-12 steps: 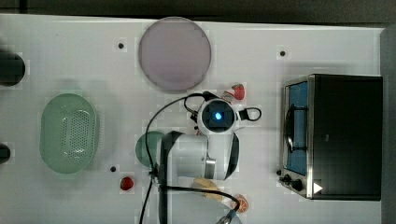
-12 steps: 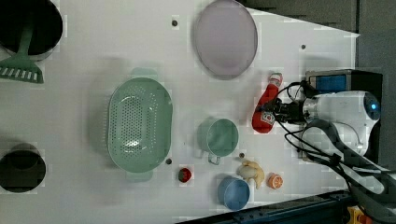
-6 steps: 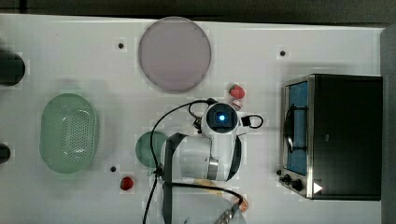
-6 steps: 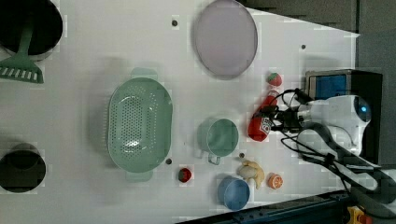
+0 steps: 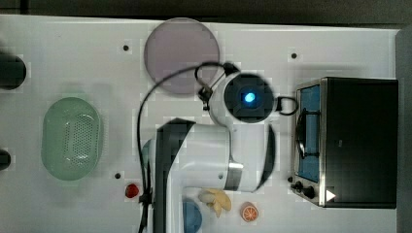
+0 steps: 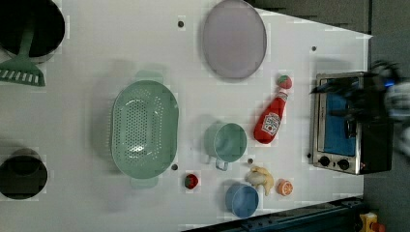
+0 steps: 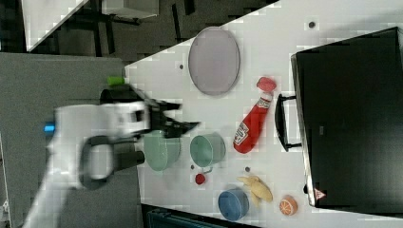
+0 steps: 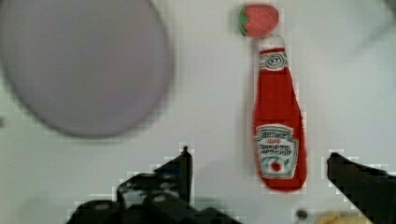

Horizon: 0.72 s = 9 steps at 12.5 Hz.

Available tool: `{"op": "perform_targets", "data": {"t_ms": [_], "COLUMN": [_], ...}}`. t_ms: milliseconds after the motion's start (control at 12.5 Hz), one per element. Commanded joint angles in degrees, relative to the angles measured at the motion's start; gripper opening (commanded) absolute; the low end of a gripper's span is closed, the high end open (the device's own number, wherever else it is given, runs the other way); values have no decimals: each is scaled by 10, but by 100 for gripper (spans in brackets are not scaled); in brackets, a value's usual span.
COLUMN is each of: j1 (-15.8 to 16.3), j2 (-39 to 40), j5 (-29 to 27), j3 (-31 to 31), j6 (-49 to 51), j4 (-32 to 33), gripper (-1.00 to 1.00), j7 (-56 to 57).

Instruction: Pick Ketchup from oven and place it on table.

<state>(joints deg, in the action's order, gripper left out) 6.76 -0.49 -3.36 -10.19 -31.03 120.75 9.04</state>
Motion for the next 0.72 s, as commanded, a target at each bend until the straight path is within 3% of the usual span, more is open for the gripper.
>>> {"op": "perform_targets", "data": {"t_ms": [80,400,720], "j1": [-9,-9,-9], "j2": [-22,-19,-20], "j5": [20,45,45], "j3": [-10,-16,-15], "j6": [135,312,320], "j4": [-133,-261,-302], "gripper": [100,100,100], "j7": [-75,-91,-91]}}
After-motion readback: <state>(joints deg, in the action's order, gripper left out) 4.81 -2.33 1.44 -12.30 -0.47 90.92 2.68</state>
